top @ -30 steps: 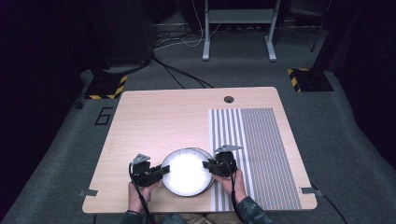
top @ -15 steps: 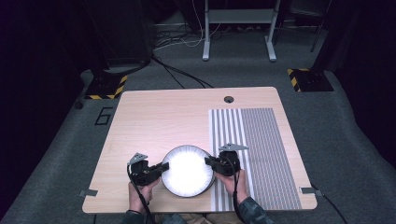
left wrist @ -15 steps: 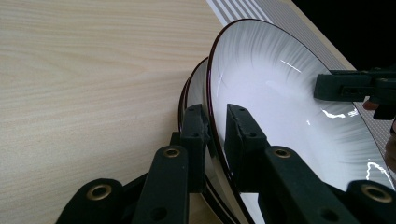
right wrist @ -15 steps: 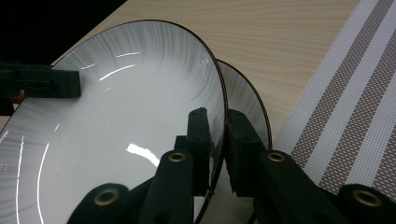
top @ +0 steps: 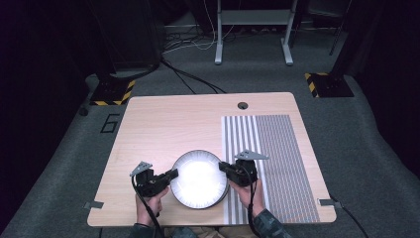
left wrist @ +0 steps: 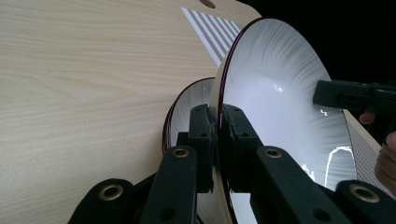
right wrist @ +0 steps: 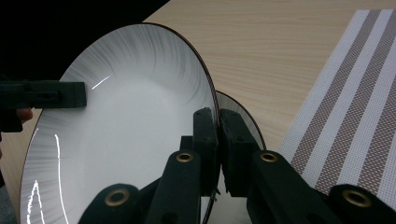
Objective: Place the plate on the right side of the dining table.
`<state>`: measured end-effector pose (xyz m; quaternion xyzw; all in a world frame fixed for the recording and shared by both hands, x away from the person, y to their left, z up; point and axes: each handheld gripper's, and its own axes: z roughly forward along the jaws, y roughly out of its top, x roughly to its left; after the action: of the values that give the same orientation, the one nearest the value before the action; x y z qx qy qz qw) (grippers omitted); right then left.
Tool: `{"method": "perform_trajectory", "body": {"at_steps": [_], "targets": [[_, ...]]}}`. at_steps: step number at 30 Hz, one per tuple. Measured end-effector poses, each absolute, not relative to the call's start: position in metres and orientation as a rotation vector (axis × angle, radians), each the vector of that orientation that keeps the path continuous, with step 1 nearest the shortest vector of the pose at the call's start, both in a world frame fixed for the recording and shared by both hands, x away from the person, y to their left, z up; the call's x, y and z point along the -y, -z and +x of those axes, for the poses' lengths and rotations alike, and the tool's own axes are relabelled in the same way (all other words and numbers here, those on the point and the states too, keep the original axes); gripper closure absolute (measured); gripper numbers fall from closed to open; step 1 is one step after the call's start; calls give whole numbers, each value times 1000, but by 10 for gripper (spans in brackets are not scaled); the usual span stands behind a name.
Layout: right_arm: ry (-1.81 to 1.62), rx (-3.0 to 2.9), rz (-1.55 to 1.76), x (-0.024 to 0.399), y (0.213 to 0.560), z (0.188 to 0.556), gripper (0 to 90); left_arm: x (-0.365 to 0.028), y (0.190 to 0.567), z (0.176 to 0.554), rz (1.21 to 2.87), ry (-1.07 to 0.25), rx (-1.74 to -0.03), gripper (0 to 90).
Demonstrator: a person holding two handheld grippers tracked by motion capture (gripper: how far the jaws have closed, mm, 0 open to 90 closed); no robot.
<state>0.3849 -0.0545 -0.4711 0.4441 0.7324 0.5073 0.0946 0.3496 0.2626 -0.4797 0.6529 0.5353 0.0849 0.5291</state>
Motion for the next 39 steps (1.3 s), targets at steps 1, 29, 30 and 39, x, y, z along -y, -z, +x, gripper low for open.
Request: {"method": "perform_trajectory", "body": {"at_steps": [1, 29, 30, 39], "targets": [[-1510, -2165, 1315, 55, 470, 384, 859, -263, 479, 349, 1556, -204, -1274, 830], [-1510, -2111, 1270, 68, 452, 377, 855, -248, 463, 353, 1539, -225, -1214, 836], [-1511, -2110, 1271, 70, 451, 377, 854, -247, 462, 353, 1542, -224, -1206, 836], [-1505, -2089, 1268, 80, 445, 372, 855, -237, 457, 355, 1557, -214, -1182, 836]]}}
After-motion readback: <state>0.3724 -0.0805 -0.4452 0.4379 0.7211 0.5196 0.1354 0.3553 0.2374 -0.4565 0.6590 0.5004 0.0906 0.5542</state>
